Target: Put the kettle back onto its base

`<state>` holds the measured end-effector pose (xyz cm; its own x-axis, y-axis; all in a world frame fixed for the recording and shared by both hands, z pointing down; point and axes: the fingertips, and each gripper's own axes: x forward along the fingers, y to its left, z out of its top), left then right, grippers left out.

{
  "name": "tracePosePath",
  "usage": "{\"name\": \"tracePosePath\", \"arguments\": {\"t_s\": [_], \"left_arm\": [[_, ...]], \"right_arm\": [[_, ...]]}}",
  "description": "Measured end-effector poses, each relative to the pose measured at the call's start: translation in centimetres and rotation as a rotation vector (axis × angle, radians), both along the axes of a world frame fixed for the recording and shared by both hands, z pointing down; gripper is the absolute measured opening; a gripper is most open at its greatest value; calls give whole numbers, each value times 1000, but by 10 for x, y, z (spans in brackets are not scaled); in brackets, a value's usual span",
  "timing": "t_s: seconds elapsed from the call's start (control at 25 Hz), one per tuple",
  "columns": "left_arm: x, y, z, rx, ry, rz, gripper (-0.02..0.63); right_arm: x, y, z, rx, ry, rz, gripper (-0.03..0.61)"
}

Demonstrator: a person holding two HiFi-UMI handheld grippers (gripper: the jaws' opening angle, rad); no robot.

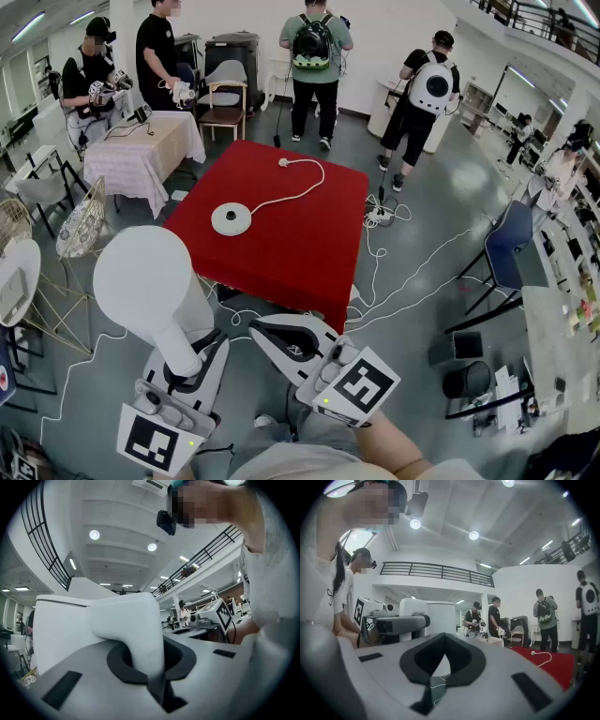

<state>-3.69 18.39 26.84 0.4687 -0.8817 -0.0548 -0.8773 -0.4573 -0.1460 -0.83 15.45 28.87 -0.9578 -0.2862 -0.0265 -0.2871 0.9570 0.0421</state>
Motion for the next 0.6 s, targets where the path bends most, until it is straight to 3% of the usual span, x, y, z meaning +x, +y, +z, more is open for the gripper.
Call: {"name": "tracePosePath", "arguments": {"t_s": [0.6], "left_arm": [[-1, -7, 2, 11, -1, -4, 35]], "right_arm": [[6, -9, -2, -21, -26, 13, 7]]}}
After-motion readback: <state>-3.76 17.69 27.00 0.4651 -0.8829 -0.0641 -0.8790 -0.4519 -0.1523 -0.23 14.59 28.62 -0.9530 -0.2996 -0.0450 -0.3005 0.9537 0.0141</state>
